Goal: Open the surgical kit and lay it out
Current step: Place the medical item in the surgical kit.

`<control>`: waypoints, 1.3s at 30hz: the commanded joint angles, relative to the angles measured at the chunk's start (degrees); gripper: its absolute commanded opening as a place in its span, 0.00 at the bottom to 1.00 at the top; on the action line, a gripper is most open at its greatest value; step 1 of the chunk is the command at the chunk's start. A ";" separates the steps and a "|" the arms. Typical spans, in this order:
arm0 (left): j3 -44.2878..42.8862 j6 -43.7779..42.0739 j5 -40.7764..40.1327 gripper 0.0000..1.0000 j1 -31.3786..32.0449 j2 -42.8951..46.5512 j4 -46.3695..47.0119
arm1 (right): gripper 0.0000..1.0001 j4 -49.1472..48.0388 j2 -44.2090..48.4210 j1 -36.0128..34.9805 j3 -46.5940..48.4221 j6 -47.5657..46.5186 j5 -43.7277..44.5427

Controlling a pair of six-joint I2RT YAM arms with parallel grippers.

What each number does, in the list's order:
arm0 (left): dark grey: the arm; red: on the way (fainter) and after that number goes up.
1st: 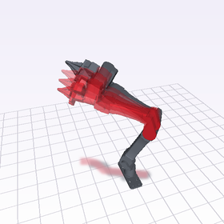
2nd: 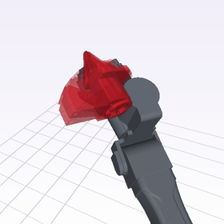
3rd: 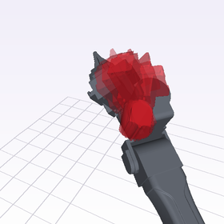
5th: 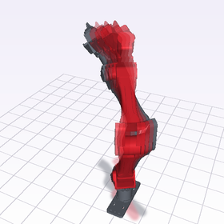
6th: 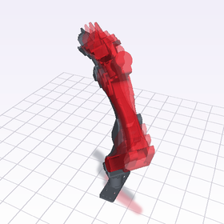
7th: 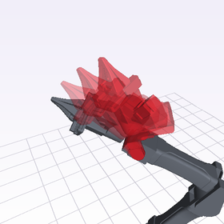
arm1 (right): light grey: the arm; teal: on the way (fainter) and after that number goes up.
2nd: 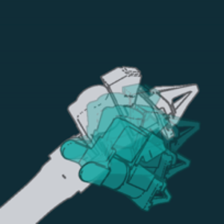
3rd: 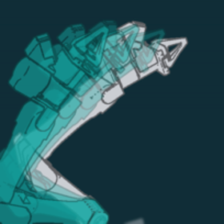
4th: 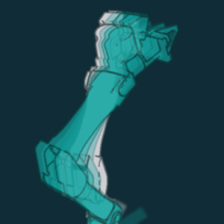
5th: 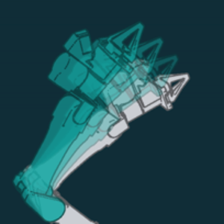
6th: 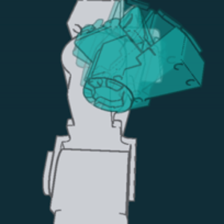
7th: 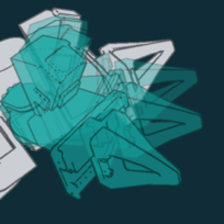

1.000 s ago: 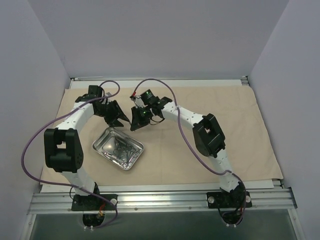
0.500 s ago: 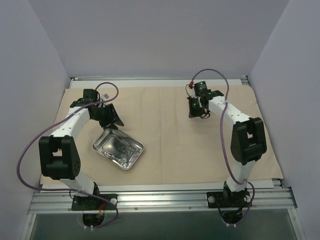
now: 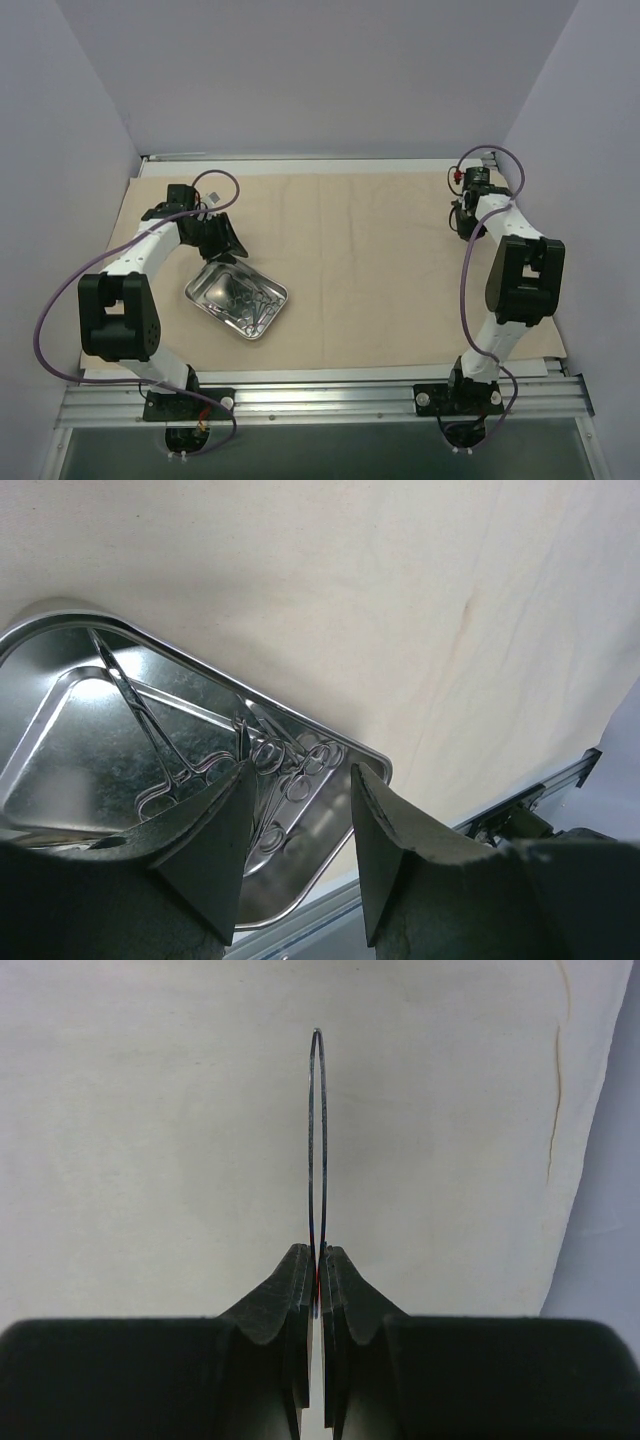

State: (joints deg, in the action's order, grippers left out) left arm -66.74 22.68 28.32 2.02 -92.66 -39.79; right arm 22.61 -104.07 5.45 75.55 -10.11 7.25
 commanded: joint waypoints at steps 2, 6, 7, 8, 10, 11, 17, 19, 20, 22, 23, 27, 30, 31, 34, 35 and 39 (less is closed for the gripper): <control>-1.46 -1.58 0.42 0.52 -0.79 1.78 2.00 | 0.00 -0.20 -2.27 1.93 0.84 -4.48 0.93; -0.85 -1.76 0.42 0.52 -1.76 2.13 1.73 | 0.02 -1.42 -3.24 2.81 -1.28 -4.92 -0.73; -0.76 -1.85 0.42 0.52 -1.67 2.14 1.65 | 0.03 -1.60 -3.50 2.98 -1.45 -5.01 -1.18; -0.67 -1.93 0.42 0.52 -1.67 2.22 1.65 | 0.03 -1.61 -3.85 3.07 -1.46 -5.01 -1.18; -0.76 -1.85 0.42 0.52 -2.98 2.05 1.65 | 0.04 -1.43 -5.08 2.99 -1.11 -4.92 -1.18; -0.85 -1.85 0.42 0.52 -3.51 1.87 1.56 | 0.04 -1.34 -5.44 2.98 -0.93 -4.92 -1.27; -1.55 -2.02 0.60 0.52 -4.22 1.34 1.38 | 0.07 -1.25 -7.28 3.07 -1.54 -5.45 -0.48; -1.64 -2.11 0.69 0.52 -4.48 1.08 1.21 | 0.10 -1.08 -8.07 3.16 -1.81 -5.62 -0.04; -1.55 -2.20 0.78 0.52 -4.74 1.08 1.12 | 0.11 -1.25 -8.25 3.16 -2.07 -5.71 0.40; -1.46 -2.29 0.86 0.52 -5.01 0.99 0.86 | 0.14 -1.17 -8.51 3.16 -2.25 -5.80 0.75; -1.29 -2.29 0.95 0.52 -5.10 1.08 0.86 | 0.15 -1.08 -8.52 3.07 -2.60 -5.97 0.93; -0.76 -2.37 0.95 0.52 -5.45 1.17 0.94 | 0.22 -1.25 -8.78 3.25 -3.21 -5.71 1.28; -0.58 -2.37 1.13 0.52 -5.45 0.99 1.21 | 0.25 -1.17 -9.04 2.81 -3.39 -5.45 1.37; -0.67 -2.37 1.21 0.52 -5.62 0.99 1.38 | 0.25 -1.08 -8.96 2.81 -3.30 -5.45 1.19; -0.67 -2.20 1.65 0.52 -5.71 0.64 1.47 | 0.26 -0.82 -8.26 2.72 -2.60 -4.40 1.28; -0.67 -2.20 1.66 0.52 -5.71 0.55 1.38 | 0.26 -0.73 -7.82 2.63 -2.25 -3.70 1.19; -1.02 -2.29 2.01 0.52 -5.80 -0.24 1.03 | 0.29 0.24 -1.15 2.19 -0.41 0.17 0.92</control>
State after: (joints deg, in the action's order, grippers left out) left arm -66.74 21.74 28.64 -3.18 -92.71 -39.62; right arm 20.05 -110.98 8.16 73.56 -13.30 8.10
